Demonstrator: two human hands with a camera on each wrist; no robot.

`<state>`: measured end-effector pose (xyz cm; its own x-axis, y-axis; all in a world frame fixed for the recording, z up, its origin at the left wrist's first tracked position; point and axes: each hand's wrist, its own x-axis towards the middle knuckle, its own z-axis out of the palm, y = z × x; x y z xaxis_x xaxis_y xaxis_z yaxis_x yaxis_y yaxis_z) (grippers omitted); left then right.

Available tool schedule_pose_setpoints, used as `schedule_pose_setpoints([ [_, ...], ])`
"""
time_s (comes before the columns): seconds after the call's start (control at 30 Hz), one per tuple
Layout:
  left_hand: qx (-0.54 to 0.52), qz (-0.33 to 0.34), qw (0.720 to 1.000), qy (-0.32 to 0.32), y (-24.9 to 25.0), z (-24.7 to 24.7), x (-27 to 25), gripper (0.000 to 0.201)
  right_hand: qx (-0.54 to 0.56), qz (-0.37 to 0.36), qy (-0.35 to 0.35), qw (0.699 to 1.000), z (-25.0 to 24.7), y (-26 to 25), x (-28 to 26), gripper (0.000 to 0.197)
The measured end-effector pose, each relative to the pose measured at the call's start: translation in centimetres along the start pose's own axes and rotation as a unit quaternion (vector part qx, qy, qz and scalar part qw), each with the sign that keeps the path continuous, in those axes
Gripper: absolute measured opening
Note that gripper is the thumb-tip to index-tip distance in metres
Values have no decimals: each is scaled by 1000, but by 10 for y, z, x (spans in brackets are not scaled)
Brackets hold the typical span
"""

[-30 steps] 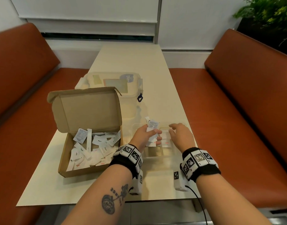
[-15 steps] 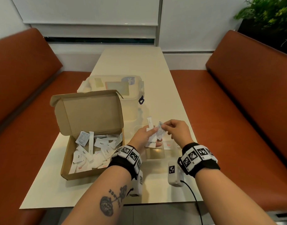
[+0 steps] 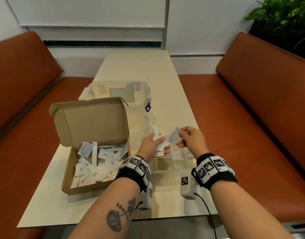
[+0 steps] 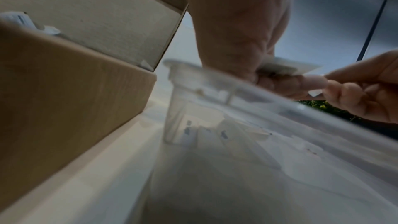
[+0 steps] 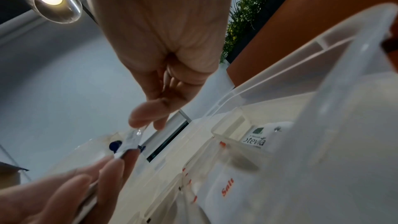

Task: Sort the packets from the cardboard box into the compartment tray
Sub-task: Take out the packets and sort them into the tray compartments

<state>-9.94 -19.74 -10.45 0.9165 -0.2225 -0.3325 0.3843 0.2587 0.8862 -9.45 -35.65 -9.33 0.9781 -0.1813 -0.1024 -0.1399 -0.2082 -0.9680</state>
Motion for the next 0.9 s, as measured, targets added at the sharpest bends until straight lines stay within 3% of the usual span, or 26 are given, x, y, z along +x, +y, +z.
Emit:
schedule_pose_setpoints([
  [0.2, 3, -4, 1000, 18, -1, 1, 3, 26, 86, 14, 11, 996, -10, -2, 2, 11],
  [0.4, 22, -14, 1000, 8, 1, 7, 3, 24, 47, 34, -22, 998, -5, 2, -1, 15],
  [0.57, 21, -8, 1000, 21, 3, 7, 3, 28, 78, 7, 2, 997, -10, 3, -2, 13],
  [0.7, 9, 0, 999, 45, 3, 5, 3, 27, 176, 13, 24, 984, -19, 2, -4, 32],
  [0.83, 14, 2, 999, 46, 2, 4, 1, 28, 84, -10, 21, 996, -23, 7, -7, 4],
  [0.9, 10, 1, 999, 48, 3, 5, 1, 28, 24, -21, 21, 999, -25, 10, -9, 12],
])
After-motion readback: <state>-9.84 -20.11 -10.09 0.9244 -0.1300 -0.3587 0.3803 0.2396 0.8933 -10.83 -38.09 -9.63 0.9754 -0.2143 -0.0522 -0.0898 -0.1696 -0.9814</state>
